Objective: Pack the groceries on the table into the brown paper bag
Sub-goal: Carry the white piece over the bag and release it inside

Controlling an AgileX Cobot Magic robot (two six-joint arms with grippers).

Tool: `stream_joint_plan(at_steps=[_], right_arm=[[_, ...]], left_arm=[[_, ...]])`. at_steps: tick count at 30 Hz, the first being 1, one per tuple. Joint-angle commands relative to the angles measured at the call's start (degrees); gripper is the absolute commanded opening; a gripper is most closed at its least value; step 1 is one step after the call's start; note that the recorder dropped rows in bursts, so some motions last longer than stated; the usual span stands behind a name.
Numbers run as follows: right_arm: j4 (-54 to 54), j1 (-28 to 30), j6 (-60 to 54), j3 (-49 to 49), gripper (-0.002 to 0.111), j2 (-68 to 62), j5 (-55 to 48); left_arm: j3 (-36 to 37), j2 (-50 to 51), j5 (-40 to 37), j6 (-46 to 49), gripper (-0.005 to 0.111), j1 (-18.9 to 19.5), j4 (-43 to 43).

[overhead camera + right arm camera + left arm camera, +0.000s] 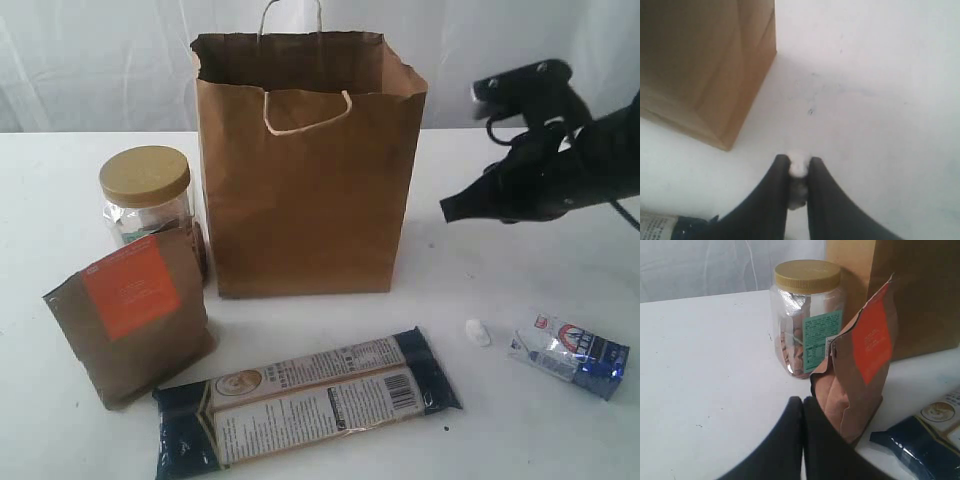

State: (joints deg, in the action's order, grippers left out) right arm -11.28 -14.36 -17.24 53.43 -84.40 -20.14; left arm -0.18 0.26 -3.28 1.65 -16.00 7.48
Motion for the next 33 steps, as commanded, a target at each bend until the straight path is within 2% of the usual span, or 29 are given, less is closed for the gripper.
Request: stream_joint_plan(at_steps=[1, 13, 16, 21, 33], right_arm=[[0.39, 0.16, 0.72, -0.35, 0.000, 7.63, 3.08], [0.39, 0.06, 0.72, -0.14, 0.000, 22.00, 12.83], [0.39, -2.09, 0.72, 0.83, 0.000, 22.30, 13.92], [1.05, -7.08, 0.56, 3.92, 0.000, 19.95, 16.10], [1.43, -14.61, -0.96, 13.91, 0.000, 6.43, 15.97]], left_arm=[[0.18, -0.26, 0.18, -0.15, 0.000, -0.08, 0.19], [0.18, -0.26, 0.18, -0.15, 0.000, -0.08, 0.19], [0.18, -0.26, 0.18, -0.15, 0.000, -0.08, 0.19], [0.18, -0.26, 0.18, -0.15, 0.000, -0.08, 0.19], [0.18, -0.26, 0.18, -0.15, 0.000, -0.08, 0.19]])
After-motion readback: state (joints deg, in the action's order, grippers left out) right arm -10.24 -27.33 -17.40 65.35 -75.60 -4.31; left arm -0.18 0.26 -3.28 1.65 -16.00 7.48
